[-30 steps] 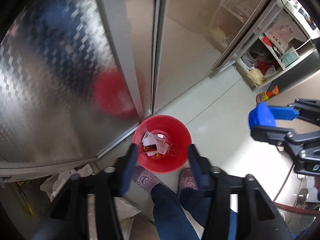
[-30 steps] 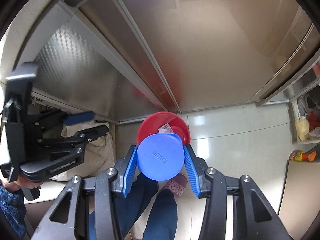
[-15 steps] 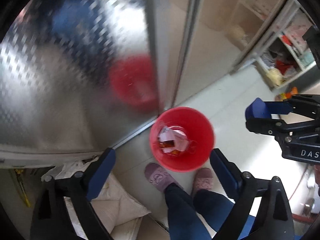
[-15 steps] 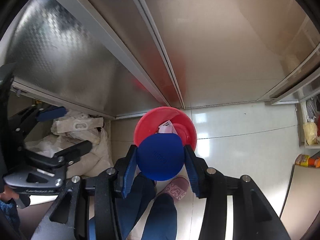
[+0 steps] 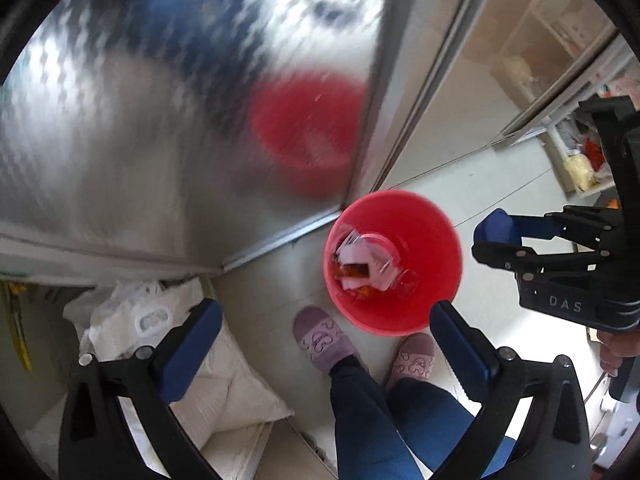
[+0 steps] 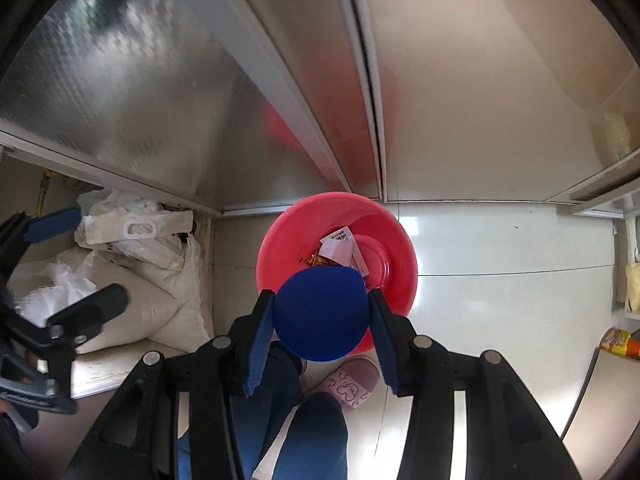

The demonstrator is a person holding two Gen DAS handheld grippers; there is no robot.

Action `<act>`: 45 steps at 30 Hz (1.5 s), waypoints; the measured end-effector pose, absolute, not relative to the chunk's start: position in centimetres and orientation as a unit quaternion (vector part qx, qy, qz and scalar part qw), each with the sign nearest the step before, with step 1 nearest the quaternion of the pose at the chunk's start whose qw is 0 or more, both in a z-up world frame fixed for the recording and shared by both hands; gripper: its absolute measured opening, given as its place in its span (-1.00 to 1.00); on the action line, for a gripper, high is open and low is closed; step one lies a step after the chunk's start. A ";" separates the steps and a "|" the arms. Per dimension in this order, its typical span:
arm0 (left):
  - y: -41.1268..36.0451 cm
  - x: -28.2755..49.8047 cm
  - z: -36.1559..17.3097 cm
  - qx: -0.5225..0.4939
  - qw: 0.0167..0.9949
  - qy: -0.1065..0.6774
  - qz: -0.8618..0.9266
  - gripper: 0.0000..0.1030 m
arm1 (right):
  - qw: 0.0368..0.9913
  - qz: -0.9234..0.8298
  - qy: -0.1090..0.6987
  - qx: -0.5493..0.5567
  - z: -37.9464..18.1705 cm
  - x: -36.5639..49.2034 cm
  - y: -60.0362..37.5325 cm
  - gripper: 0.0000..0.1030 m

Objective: Collect trash

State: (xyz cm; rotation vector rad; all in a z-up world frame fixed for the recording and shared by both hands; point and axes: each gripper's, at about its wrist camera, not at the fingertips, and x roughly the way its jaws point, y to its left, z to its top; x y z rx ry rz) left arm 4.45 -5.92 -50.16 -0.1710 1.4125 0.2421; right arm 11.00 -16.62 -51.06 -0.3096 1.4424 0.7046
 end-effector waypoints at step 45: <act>3.1 2.0 -9.9 -0.096 0.839 0.500 0.193 1.00 | 0.760 0.374 0.508 -0.158 -13.8 9.8 -14.6 0.99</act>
